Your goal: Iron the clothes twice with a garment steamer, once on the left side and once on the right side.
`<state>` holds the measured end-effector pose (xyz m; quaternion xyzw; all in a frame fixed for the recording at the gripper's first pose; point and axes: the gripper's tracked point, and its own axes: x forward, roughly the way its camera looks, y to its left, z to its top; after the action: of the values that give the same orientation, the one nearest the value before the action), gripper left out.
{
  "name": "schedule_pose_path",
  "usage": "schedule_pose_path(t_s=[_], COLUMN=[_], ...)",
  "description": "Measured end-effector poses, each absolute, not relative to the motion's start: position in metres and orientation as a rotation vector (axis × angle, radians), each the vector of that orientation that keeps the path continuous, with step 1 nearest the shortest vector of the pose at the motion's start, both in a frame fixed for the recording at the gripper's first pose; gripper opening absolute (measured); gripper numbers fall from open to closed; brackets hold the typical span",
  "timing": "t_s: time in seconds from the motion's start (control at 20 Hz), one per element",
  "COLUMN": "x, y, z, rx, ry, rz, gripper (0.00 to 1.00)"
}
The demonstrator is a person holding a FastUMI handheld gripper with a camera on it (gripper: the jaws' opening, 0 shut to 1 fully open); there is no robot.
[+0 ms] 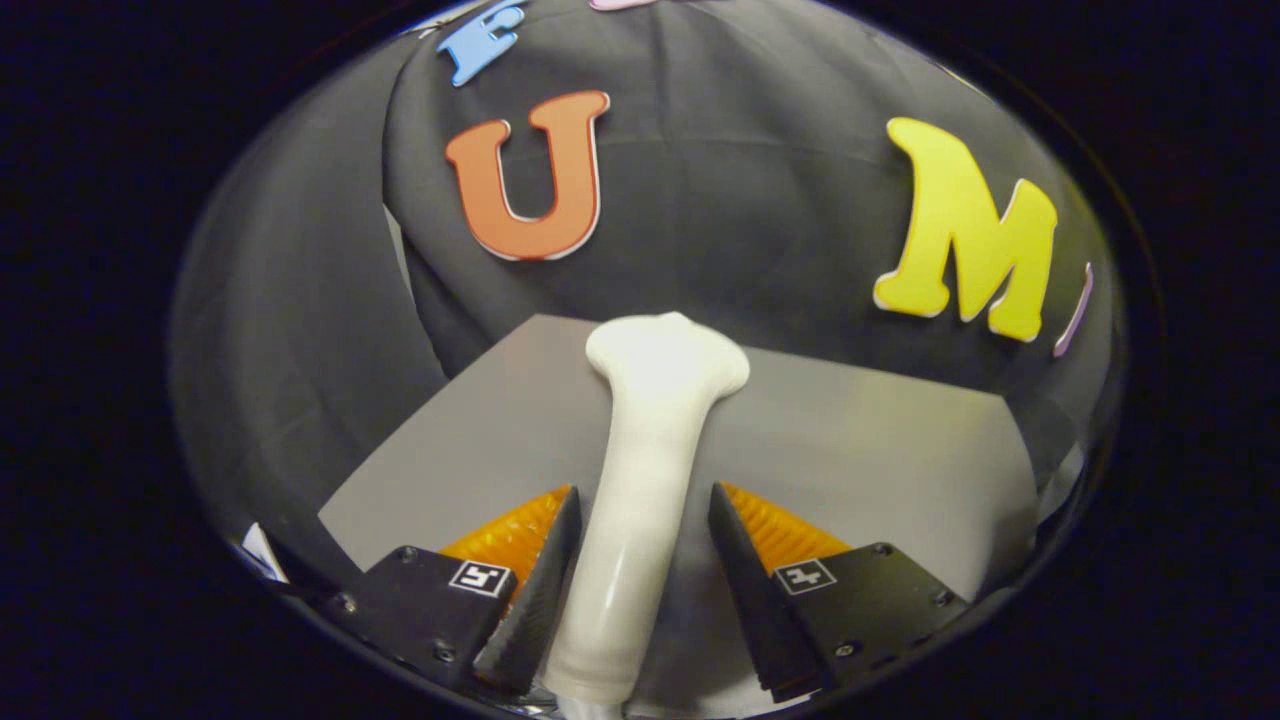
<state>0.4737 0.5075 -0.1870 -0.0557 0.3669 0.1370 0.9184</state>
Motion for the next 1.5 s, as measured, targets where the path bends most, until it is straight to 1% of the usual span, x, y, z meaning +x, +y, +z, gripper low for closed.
schedule_pose_path(t_s=[0.1,0.15,0.2,0.3,0.45,0.65,0.75,0.9,1.15,1.5], x=[0.470,0.473,0.471,0.472,0.469,0.458,0.453,0.437,0.388,0.306], y=[0.510,0.510,0.514,0.514,0.521,0.526,0.520,0.511,0.483,0.415], z=[-0.195,-0.191,-0.194,-0.191,-0.192,-0.184,-0.163,-0.126,-0.056,0.004], rx=[-0.161,-0.155,-0.135,-0.119,-0.182,-0.013,-0.002,0.040,0.106,0.144], ry=[0.792,0.778,0.795,0.801,0.782,0.851,0.790,0.688,0.531,0.383], rz=[0.297,0.290,0.301,0.305,0.354,0.403,0.428,0.449,0.499,0.497], gripper=[0.76,0.71,0.70,0.56,0.48,0.35,0.31,0.30,0.30,0.30])
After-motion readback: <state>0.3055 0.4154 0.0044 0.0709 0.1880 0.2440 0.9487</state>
